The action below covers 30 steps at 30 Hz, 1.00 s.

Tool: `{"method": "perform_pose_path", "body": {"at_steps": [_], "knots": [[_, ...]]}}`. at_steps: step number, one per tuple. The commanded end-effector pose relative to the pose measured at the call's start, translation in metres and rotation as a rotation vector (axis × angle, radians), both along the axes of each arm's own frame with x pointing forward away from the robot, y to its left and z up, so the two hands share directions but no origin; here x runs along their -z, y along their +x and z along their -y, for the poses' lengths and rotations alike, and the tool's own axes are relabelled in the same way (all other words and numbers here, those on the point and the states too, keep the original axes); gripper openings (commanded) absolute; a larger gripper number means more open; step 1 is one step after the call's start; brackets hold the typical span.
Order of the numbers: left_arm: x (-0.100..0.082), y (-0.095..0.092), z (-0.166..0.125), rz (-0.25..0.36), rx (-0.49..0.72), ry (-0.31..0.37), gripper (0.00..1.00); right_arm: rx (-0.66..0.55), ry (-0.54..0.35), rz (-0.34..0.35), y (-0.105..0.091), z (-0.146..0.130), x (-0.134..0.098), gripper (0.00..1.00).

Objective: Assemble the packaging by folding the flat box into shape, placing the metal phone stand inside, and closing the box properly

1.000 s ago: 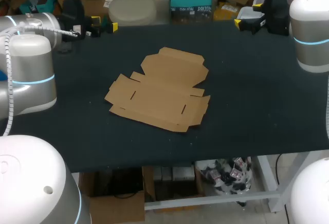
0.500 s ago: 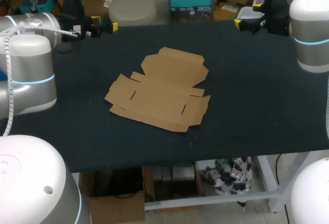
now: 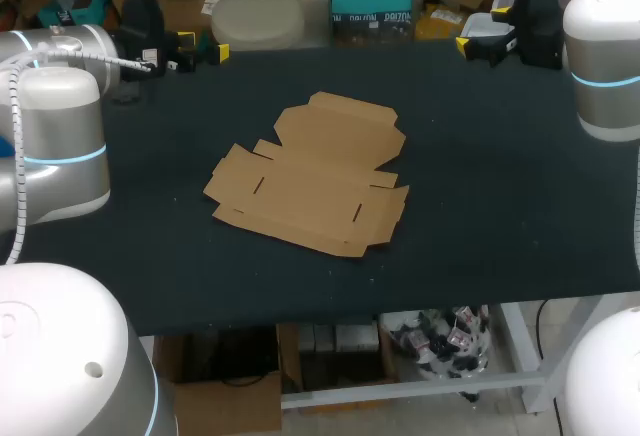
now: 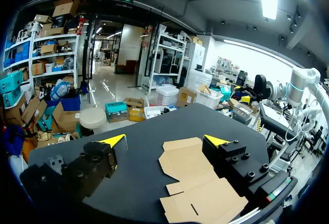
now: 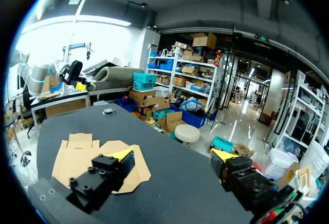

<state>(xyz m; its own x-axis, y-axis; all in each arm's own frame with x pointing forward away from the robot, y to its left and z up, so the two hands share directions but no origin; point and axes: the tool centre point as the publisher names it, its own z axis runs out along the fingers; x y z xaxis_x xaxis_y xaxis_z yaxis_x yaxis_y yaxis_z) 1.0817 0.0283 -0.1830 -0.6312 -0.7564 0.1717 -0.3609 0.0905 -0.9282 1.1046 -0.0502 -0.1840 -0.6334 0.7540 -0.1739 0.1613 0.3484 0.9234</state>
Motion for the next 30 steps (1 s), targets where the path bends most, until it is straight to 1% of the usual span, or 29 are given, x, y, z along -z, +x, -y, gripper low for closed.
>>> {"method": "perform_pose_path", "body": {"at_steps": [1, 2, 3, 4, 5, 6, 7, 8, 9, 10, 11, 12, 14, 15, 16, 17, 18, 19, 21, 22, 23, 25, 26, 27, 28, 29, 30], "knots": [[-0.006, -0.001, -0.001, 0.001, 0.022, -0.046, 1.00, 0.000, -0.002, 0.005, 0.001, 0.000, 0.000, 1.00], [-0.007, -0.002, 0.000, 0.005, 0.020, -0.042, 1.00, 0.001, 0.006, -0.017, 0.000, 0.000, 0.000, 1.00], [-0.008, -0.003, 0.000, -0.015, 0.012, -0.062, 1.00, 0.023, 0.012, -0.030, 0.001, 0.000, 0.001, 1.00], [-0.009, -0.004, 0.000, -0.017, 0.009, -0.068, 1.00, 0.007, 0.027, -0.044, 0.000, 0.000, 0.001, 1.00], [-0.010, -0.006, 0.000, -0.037, 0.012, -0.070, 1.00, 0.024, 0.054, -0.082, -0.001, 0.002, 0.001, 1.00], [-0.010, -0.007, 0.000, -0.075, -0.019, -0.077, 1.00, 0.040, 0.052, -0.099, -0.001, 0.003, 0.001, 1.00], [-0.011, -0.009, 0.001, -0.084, -0.015, -0.070, 1.00, 0.031, 0.075, -0.124, -0.003, 0.005, 0.000, 1.00], [-0.011, -0.011, 0.001, -0.098, -0.009, -0.067, 1.00, 0.055, 0.080, -0.159, -0.003, 0.006, 0.000, 1.00], [-0.012, -0.013, 0.001, -0.125, -0.035, -0.065, 1.00, 0.053, 0.078, -0.169, -0.003, 0.007, 0.000, 1.00], [-0.011, -0.018, 0.002, -0.130, -0.015, -0.045, 1.00, 0.060, 0.086, -0.200, -0.006, 0.008, 0.000, 1.00], [-0.011, -0.021, 0.002, -0.145, -0.018, -0.041, 1.00, 0.087, 0.084, -0.241, -0.007, 0.010, 0.000, 1.00], [-0.011, -0.023, 0.002, -0.176, -0.049, -0.035, 1.00, 0.078, 0.089, -0.240, -0.008, 0.011, 0.000, 1.00], [-0.008, -0.028, 0.002, -0.246, -0.080, -0.006, 1.00, 0.111, 0.071, -0.318, -0.012, 0.013, 0.002, 1.00], [-0.008, -0.029, 0.002, -0.270, -0.099, -0.002, 1.00, 0.086, 0.074, -0.314, -0.016, 0.013, 0.002, 1.00], [-0.006, -0.033, 0.002, -0.291, -0.092, 0.010, 1.00, 0.103, 0.070, -0.357, -0.020, 0.013, 0.003, 1.00], [-0.005, -0.037, 0.001, -0.320, -0.097, 0.012, 1.00, 0.106, 0.061, -0.371, -0.024, 0.013, 0.005, 1.00], [-0.004, -0.041, 0.000, -0.335, -0.114, 0.017, 1.00, 0.095, 0.072, -0.392, -0.028, 0.014, 0.005, 1.00], [-0.002, -0.045, 0.000, -0.356, -0.108, 0.026, 1.00, 0.113, 0.077, -0.422, -0.031, 0.015, 0.007, 1.00], [0.002, -0.053, 0.000, -0.408, -0.119, 0.025, 1.00, 0.113, 0.100, -0.465, -0.039, 0.020, 0.010, 1.00], [0.005, -0.059, 0.001, -0.429, -0.104, 0.044, 1.00, 0.128, 0.096, -0.492, -0.042, 0.021, 0.013, 1.00], [0.009, -0.064, 0.002, -0.455, -0.111, 0.048, 1.00, 0.128, 0.094, -0.502, -0.046, 0.022, 0.016, 1.00], [0.015, -0.074, 0.003, -0.495, -0.113, 0.072, 1.00, 0.152, 0.091, -0.555, -0.053, 0.026, 0.022, 1.00], [0.016, -0.077, 0.003, -0.506, -0.110, 0.068, 1.00, 0.156, 0.087, -0.557, -0.056, 0.026, 0.023, 1.00], [0.018, -0.082, 0.003, -0.526, -0.112, 0.065, 1.00, 0.172, 0.098, -0.595, -0.063, 0.028, 0.026, 1.00], [0.019, -0.088, 0.004, -0.540, -0.115, 0.071, 1.00, 0.184, 0.092, -0.609, -0.066, 0.030, 0.028, 1.00], [0.020, -0.092, 0.004, -0.558, -0.116, 0.064, 1.00, 0.191, 0.104, -0.634, -0.070, 0.031, 0.030, 1.00], [0.022, -0.096, 0.004, -0.576, -0.112, 0.071, 1.00, 0.190, 0.122, -0.675, -0.073, 0.033, 0.033, 1.00]]}}
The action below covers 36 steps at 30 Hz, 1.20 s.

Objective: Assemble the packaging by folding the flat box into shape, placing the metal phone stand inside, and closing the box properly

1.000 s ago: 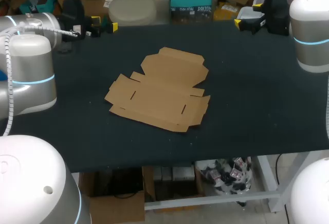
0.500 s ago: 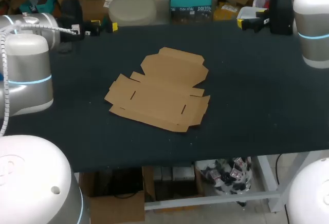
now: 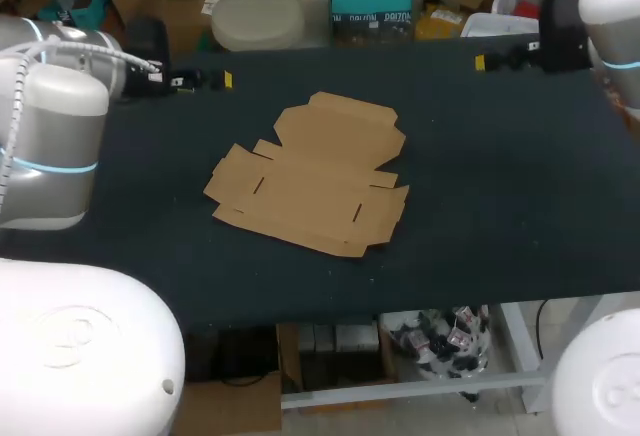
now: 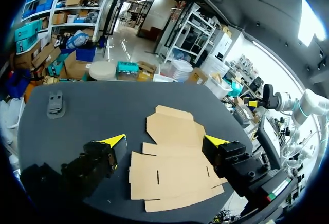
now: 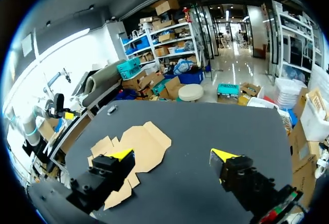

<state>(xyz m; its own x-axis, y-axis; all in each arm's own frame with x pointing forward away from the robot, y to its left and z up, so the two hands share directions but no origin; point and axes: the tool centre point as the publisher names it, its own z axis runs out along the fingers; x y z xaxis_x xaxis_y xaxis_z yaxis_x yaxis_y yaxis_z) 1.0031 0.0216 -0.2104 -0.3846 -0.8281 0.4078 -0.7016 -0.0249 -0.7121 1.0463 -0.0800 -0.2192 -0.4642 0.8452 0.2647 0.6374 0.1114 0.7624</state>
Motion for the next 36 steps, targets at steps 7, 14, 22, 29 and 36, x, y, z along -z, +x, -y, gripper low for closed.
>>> {"method": "perform_pose_path", "body": {"at_steps": [7, 14, 22, 29, 36], "knots": [[0.007, -0.036, 0.000, -0.298, 0.099, 0.090, 1.00, -0.013, -0.017, -0.324, -0.036, 0.011, 0.008, 1.00], [0.007, -0.044, 0.000, -0.319, 0.070, 0.161, 1.00, -0.019, -0.023, -0.345, -0.040, 0.013, 0.008, 1.00], [0.007, -0.044, 0.000, -0.319, 0.070, 0.161, 1.00, -0.019, -0.023, -0.345, -0.040, 0.013, 0.008, 1.00], [0.009, -0.036, -0.002, -0.346, 0.067, 0.163, 1.00, -0.019, -0.023, -0.345, -0.040, 0.013, 0.008, 1.00], [0.033, -0.034, -0.024, -0.498, 0.200, 0.153, 1.00, 0.109, 0.018, -0.534, -0.046, 0.026, 0.025, 1.00]]}}
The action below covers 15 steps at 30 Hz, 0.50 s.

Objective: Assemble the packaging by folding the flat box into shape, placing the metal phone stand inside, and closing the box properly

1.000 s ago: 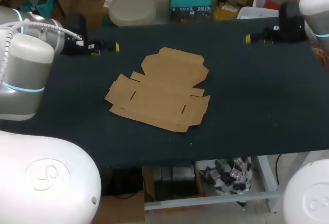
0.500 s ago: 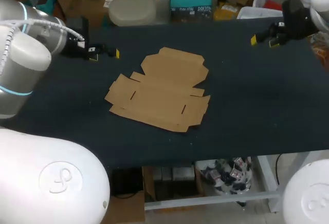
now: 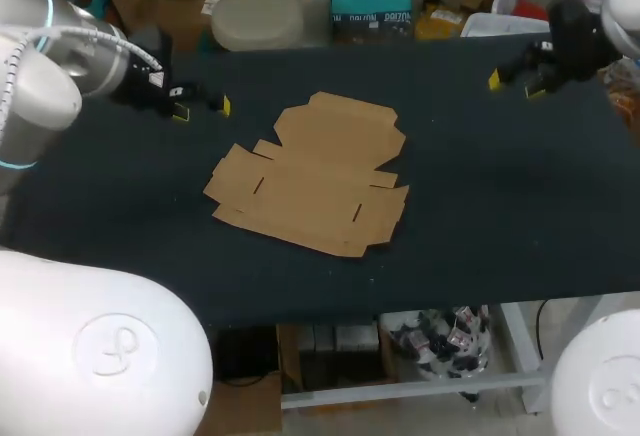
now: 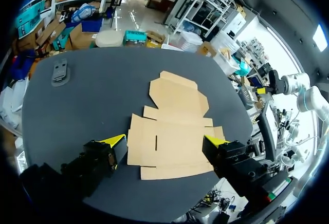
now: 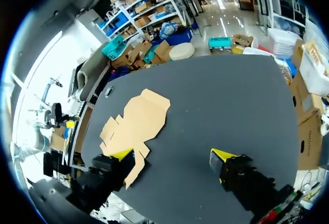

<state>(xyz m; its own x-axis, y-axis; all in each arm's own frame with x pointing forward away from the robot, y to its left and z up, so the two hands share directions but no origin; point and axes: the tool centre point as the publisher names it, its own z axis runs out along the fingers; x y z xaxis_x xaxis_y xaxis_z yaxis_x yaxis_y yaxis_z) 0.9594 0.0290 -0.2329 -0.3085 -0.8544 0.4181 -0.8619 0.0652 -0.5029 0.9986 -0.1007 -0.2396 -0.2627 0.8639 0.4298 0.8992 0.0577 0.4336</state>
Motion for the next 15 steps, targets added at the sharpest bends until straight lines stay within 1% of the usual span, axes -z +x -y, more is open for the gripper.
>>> {"method": "perform_pose_path", "body": {"at_steps": [1, 3, 5, 6, 8, 9, 11, 15], "knots": [[0.014, 0.009, -0.019, -0.265, 0.155, 0.045, 1.00, 0.054, 0.014, -0.118, -0.002, 0.007, 0.007, 1.00], [0.020, 0.008, -0.024, -0.299, 0.179, 0.048, 1.00, 0.089, 0.031, -0.163, -0.009, 0.011, 0.012, 1.00], [0.026, 0.007, -0.027, -0.318, 0.205, 0.053, 1.00, 0.112, 0.052, -0.195, -0.015, 0.011, 0.015, 1.00], [0.028, 0.007, -0.029, -0.337, 0.216, 0.048, 1.00, 0.129, 0.051, -0.207, -0.018, 0.011, 0.017, 1.00], [0.032, 0.008, -0.032, -0.356, 0.246, 0.047, 1.00, 0.138, 0.088, -0.227, -0.024, 0.011, 0.017, 1.00], [0.033, 0.009, -0.033, -0.370, 0.255, 0.055, 1.00, 0.155, 0.079, -0.231, -0.026, 0.010, 0.017, 1.00], [0.036, 0.009, -0.034, -0.379, 0.279, 0.065, 1.00, 0.161, 0.107, -0.243, -0.032, 0.007, 0.018, 1.00], [0.047, 0.012, -0.035, -0.404, 0.296, 0.108, 1.00, 0.194, 0.120, -0.263, -0.041, 0.003, 0.020, 1.00]]}}
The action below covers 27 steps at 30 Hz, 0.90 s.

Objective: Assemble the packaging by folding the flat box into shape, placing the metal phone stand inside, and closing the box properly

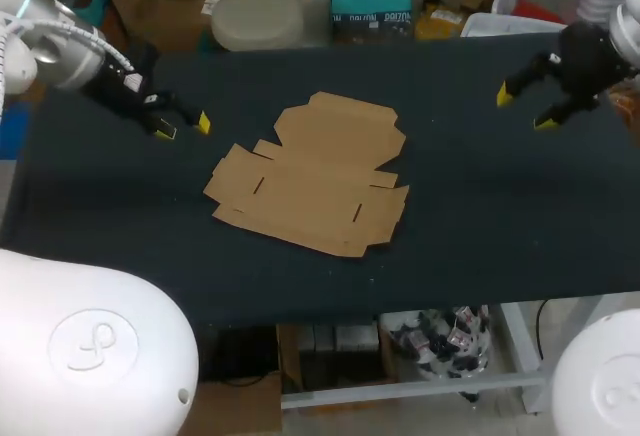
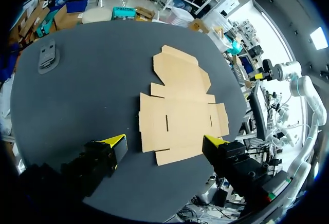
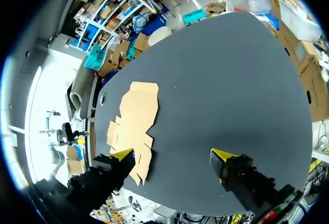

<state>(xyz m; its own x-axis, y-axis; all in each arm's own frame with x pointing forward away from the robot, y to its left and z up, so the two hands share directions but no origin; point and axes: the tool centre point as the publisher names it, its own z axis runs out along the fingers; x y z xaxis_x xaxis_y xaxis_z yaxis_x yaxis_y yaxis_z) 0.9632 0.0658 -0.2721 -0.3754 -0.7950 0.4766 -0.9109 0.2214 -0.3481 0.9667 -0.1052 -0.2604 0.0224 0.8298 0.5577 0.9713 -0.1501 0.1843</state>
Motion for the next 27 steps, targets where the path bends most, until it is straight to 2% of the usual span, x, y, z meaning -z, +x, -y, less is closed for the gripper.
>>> {"method": "perform_pose_path", "body": {"at_steps": [1, 6, 8, 20, 22, 23, 24, 27], "knots": [[0.010, 0.008, 0.002, -0.220, 0.133, 0.124, 1.00, 0.016, 0.013, -0.007, -0.011, -0.002, 0.000, 1.00], [0.025, 0.012, 0.000, -0.213, 0.143, 0.166, 1.00, 0.019, 0.072, -0.044, -0.023, -0.008, 0.003, 1.00], [0.031, 0.017, -0.006, -0.228, 0.120, 0.163, 1.00, 0.021, 0.060, -0.060, -0.028, -0.009, 0.004, 1.00], [0.032, 0.019, -0.003, -0.217, 0.132, 0.159, 1.00, 0.021, 0.060, -0.060, -0.028, -0.009, 0.004, 1.00], [0.035, 0.023, 0.000, -0.215, 0.167, 0.135, 1.00, -0.054, 0.062, -0.060, -0.035, -0.014, 0.006, 1.00], [0.037, 0.024, -0.001, -0.186, 0.193, 0.130, 1.00, -0.060, 0.044, -0.067, -0.038, -0.016, 0.008, 1.00], [0.039, 0.025, -0.002, -0.181, 0.222, 0.105, 1.00, -0.082, 0.031, -0.067, -0.042, -0.017, 0.010, 1.00], [0.046, 0.031, -0.005, -0.154, 0.207, 0.083, 1.00, -0.183, 0.025, -0.065, -0.055, -0.020, 0.015, 1.00]]}}
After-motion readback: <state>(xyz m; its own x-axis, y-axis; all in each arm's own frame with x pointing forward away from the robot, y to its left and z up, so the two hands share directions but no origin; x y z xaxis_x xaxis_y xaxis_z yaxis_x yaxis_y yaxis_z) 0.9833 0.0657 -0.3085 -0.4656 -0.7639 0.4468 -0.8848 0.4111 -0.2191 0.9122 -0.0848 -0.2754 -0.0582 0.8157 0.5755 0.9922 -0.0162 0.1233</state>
